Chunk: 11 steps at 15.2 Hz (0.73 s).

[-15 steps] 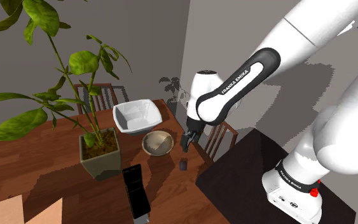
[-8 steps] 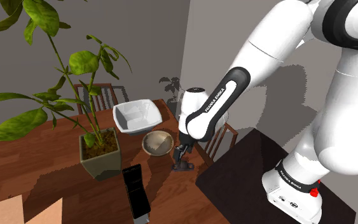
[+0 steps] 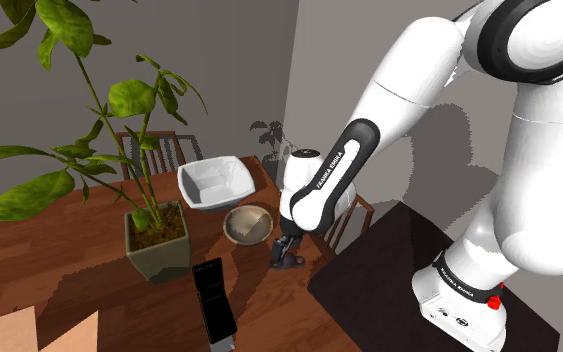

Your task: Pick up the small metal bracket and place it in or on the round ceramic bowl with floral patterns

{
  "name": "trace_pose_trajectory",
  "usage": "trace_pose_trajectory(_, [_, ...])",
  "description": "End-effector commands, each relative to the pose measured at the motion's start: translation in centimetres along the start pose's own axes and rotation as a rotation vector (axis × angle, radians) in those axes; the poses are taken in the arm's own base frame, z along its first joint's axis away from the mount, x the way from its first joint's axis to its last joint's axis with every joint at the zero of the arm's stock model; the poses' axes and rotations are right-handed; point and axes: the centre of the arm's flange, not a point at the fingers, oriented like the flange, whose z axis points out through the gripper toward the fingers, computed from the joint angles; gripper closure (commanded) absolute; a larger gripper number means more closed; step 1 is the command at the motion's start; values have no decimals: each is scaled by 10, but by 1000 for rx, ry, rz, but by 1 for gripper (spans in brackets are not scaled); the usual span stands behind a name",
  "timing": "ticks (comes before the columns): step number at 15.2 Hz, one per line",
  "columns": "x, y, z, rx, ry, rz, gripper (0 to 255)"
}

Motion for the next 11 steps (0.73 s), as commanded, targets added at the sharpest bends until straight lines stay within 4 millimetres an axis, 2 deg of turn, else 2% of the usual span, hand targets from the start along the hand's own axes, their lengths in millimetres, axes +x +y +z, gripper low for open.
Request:
trace_pose_trajectory(1, [0,0,1,0,0,0,0])
trace_pose_trajectory(4, [0,0,0,0,0,0,0])
trace_pose_trajectory(5, [0,0,0,0,0,0,255])
trace_pose_trajectory(11, [0,0,0,0,0,0,255])
